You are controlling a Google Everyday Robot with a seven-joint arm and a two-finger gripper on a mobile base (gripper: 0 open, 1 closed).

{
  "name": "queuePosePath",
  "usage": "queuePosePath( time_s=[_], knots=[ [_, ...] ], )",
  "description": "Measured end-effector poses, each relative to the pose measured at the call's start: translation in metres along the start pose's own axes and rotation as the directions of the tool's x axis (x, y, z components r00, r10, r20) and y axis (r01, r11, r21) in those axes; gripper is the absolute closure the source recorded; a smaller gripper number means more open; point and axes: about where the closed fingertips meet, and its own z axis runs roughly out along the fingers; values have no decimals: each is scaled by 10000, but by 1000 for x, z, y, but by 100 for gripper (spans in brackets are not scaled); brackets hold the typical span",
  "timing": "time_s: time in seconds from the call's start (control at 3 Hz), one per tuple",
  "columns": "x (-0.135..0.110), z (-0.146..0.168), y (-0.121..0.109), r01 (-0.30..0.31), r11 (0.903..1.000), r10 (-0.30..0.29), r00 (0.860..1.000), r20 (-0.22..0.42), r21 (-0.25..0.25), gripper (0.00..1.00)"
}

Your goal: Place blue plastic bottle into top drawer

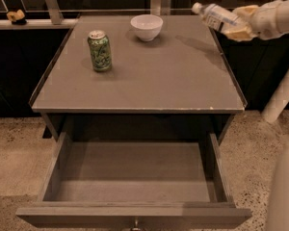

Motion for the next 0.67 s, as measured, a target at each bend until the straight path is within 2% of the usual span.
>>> queuePosePath(
  time_s=[0.33, 0.67],
  knots=[
    [-16, -53, -15, -2, 9948, -29, 9995, 303, 1022, 100],
    [-17, -52, -15, 7, 9950, -37, 9995, 298, 994, 100]
  ],
)
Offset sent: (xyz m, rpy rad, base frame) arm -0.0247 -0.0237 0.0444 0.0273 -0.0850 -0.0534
